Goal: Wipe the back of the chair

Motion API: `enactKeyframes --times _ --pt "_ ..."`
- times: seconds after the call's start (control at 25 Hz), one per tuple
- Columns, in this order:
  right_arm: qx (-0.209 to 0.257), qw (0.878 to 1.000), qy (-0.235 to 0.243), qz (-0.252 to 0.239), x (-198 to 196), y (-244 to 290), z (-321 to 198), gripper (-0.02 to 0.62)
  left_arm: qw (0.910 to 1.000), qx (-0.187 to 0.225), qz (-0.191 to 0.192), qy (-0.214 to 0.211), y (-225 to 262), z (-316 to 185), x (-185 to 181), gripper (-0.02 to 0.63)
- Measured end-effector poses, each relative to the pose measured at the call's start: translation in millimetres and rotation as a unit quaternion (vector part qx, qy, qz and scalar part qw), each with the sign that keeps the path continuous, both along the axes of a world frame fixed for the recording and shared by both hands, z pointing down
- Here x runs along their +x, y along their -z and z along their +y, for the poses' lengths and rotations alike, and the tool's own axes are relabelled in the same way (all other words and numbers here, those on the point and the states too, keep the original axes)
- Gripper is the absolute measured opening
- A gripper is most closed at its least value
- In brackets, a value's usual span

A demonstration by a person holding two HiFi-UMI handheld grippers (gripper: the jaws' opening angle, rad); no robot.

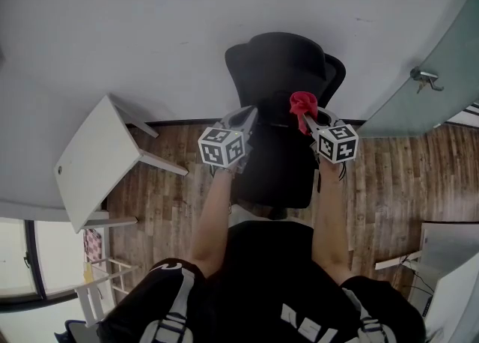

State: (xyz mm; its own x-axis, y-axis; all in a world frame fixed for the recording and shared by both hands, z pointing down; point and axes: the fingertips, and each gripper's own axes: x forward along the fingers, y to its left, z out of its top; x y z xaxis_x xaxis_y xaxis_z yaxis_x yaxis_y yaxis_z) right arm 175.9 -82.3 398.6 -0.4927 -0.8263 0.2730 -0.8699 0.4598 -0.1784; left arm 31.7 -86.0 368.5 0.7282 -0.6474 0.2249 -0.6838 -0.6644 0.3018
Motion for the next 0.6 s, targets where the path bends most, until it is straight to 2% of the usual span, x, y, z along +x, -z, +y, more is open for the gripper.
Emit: enactKeyframes --times 0.6 --pt "0.000 1.000 0.002 -0.002 0.3 1.3 5.8 0.066 1.0000 0.004 -0.004 -0.003 1.9 7.0 2.8 0.025"
